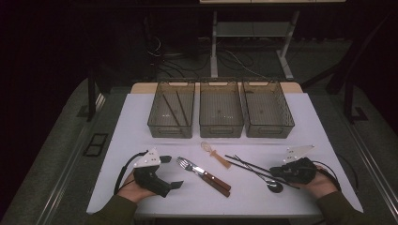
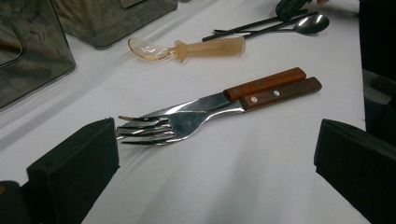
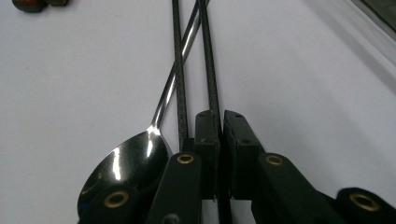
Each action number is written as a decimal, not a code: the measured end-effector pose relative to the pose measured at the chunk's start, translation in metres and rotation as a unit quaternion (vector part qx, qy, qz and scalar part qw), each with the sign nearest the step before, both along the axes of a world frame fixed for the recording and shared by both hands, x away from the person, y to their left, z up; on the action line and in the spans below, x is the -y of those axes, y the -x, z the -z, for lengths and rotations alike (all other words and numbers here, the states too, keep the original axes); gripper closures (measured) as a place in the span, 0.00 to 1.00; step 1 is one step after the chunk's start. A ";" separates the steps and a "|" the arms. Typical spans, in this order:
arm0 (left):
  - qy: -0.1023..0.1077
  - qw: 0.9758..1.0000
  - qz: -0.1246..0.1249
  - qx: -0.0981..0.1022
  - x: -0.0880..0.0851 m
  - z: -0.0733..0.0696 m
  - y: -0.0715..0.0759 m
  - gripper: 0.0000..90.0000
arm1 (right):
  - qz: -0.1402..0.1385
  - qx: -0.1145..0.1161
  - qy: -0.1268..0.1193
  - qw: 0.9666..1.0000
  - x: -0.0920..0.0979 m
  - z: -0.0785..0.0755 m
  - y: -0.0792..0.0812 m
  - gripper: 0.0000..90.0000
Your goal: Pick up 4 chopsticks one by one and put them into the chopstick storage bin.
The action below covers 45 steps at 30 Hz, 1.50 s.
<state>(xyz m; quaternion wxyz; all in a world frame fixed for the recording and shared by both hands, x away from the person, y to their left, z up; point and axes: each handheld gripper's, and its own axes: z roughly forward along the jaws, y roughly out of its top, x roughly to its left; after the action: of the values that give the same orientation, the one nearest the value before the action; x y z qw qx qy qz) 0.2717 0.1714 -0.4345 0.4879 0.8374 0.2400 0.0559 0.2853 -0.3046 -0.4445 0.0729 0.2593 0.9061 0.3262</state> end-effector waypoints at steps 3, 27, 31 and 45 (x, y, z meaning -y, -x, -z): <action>-0.001 1.000 0.001 0.000 0.000 0.000 0.000 0.00 | -0.001 0.000 -0.001 1.000 0.000 0.000 0.000 0.94; 0.005 1.000 0.002 -0.001 0.000 0.000 -0.001 0.00 | 0.014 0.007 -0.033 0.999 0.011 -0.009 -0.003 0.95; 0.006 1.000 0.002 0.000 0.000 0.000 -0.001 0.00 | 0.018 0.012 -0.044 0.999 0.013 -0.012 -0.003 0.95; 0.009 1.000 -0.002 -0.001 0.000 -0.001 -0.001 0.00 | 0.021 0.026 -0.062 0.997 0.018 -0.022 -0.002 0.95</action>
<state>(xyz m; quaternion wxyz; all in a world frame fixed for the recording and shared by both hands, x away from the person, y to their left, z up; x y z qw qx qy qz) 0.2726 0.1717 -0.4337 0.4951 0.8325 0.2425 0.0542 0.2877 -0.3224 -0.4225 0.0872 0.2740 0.8762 0.3868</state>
